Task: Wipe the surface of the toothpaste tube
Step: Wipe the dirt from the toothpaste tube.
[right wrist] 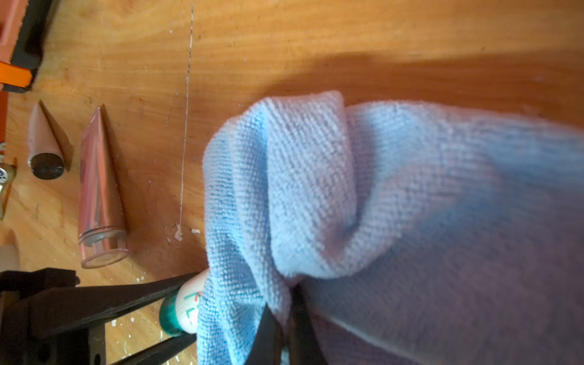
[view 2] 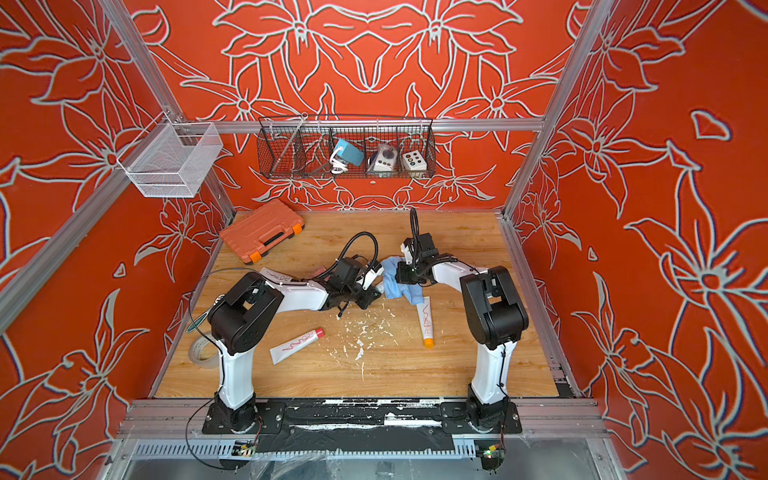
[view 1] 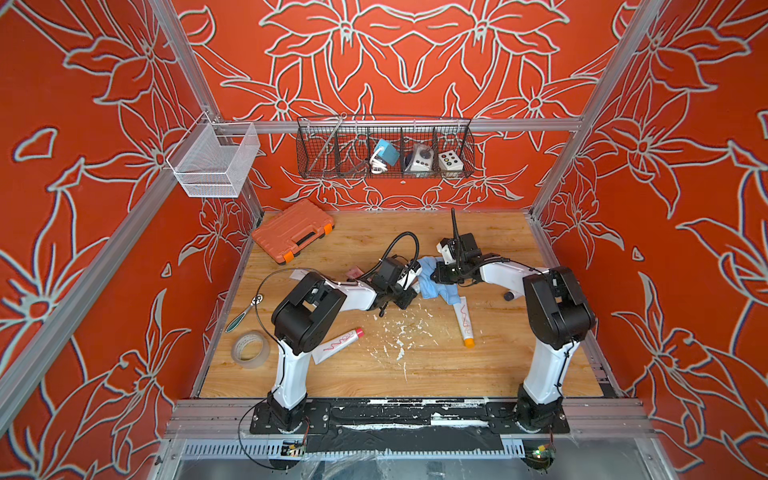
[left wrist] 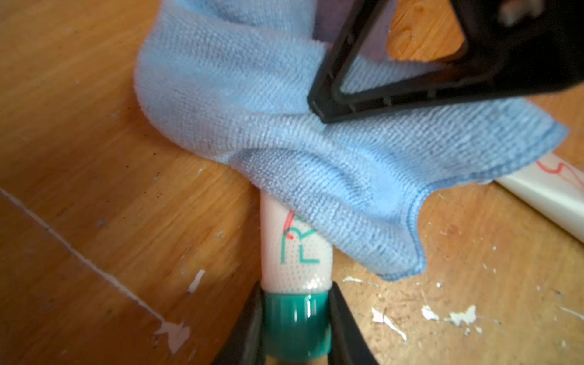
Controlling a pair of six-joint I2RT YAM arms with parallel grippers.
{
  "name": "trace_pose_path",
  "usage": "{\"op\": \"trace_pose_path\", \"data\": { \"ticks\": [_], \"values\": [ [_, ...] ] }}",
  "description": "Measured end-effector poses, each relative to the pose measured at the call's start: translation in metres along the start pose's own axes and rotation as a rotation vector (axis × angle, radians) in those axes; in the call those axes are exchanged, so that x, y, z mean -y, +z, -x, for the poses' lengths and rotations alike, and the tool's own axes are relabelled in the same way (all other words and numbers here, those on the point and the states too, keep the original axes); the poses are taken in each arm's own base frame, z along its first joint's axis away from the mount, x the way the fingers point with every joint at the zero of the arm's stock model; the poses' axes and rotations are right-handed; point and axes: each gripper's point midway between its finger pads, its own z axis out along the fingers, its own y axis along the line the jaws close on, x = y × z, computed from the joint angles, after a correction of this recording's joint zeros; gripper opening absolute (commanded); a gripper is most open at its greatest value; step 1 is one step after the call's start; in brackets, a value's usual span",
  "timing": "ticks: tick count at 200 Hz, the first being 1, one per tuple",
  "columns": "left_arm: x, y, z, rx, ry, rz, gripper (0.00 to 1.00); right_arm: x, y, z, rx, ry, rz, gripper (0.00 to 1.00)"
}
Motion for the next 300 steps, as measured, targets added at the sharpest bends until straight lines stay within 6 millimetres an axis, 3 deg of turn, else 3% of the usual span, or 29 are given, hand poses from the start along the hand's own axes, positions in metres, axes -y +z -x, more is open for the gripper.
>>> {"op": "trace_pose_path", "data": {
  "ticks": [39,89,117,171,225,300],
  "values": [
    [0.0,0.0,0.0,0.0,-0.001,-0.001,0.14,-0.008,0.003,-0.003,0.031,-0.007,0.04,0.0],
    [0.0,0.0,-0.001,0.003,0.0,-0.002,0.14,-0.047,0.007,-0.021,0.016,-0.055,0.134,0.0],
    [0.0,0.0,-0.001,0.004,0.0,-0.003,0.14,-0.054,0.008,-0.025,0.017,-0.065,0.152,0.0],
    [-0.001,-0.001,-0.001,0.005,-0.002,-0.004,0.14,-0.05,0.011,-0.022,0.018,-0.058,0.126,0.0],
    [-0.002,-0.001,-0.001,0.014,-0.001,-0.002,0.14,-0.039,0.015,-0.006,0.029,-0.027,0.066,0.0],
    [-0.002,-0.001,0.0,0.017,-0.001,-0.003,0.14,0.002,0.015,0.024,0.087,0.057,-0.037,0.0]
  ]
}}
